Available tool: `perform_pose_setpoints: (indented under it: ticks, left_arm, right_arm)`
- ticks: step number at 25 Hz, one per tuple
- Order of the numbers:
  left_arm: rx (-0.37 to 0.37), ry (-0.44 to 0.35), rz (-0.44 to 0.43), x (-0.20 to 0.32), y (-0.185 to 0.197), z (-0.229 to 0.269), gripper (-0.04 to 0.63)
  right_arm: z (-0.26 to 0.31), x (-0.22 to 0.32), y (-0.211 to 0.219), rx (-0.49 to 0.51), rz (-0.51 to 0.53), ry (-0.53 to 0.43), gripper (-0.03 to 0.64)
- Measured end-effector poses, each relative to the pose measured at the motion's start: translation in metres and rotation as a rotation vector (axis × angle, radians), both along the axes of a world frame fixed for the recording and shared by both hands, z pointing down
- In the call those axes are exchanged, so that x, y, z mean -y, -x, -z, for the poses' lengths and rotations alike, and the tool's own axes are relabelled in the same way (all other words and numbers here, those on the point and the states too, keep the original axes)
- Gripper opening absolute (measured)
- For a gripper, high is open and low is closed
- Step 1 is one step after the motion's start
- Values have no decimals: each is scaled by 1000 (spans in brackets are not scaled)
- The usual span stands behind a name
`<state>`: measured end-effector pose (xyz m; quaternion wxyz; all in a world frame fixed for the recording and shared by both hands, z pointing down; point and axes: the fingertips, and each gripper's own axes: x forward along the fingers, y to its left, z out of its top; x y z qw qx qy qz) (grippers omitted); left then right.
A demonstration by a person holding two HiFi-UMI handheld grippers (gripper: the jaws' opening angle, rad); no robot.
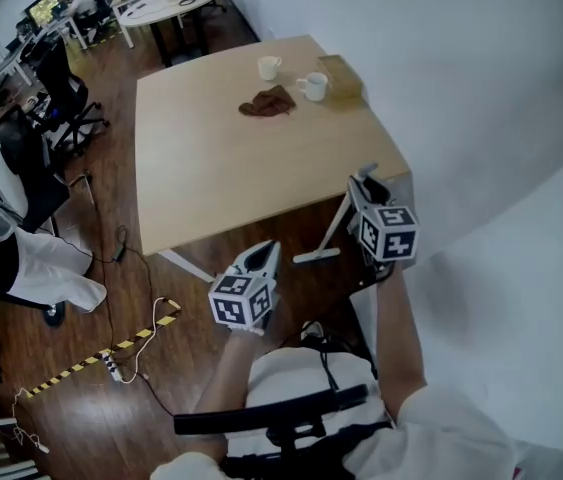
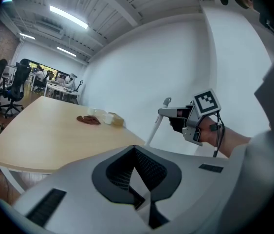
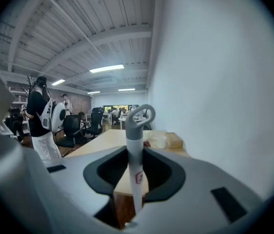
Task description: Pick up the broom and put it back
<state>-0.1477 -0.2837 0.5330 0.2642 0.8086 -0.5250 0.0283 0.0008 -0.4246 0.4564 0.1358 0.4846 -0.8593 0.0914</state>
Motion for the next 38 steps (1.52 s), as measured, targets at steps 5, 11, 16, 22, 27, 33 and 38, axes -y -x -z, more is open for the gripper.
perform_pose_setpoints:
  ticks: [5, 11, 16, 22, 27, 33, 38]
  left_arm:
    - [0, -36, 18, 3, 5, 15, -11]
    - [-4, -54, 35, -6, 10, 24, -11]
    - [-2, -63, 39, -9, 7, 31, -11]
    - [-9, -62, 38, -13, 4, 30, -11]
    - [-9, -57, 34, -18, 1, 25, -11]
    - [-10, -54, 21, -18, -2, 23, -11]
    - [-11, -47, 14, -16, 0, 19, -11]
  right_arm:
    - [47, -7, 7, 55, -12, -68, 124]
    - [63, -17, 11, 78, -9, -96, 123]
    - [78, -28, 14, 85, 17, -107, 124]
    - [82, -38, 20, 77, 44, -110, 123]
    - [77, -45, 21, 72, 49, -107, 123]
    - [75, -46, 17, 69, 42, -105, 123]
    - [68, -38, 13, 68, 26, -98, 124]
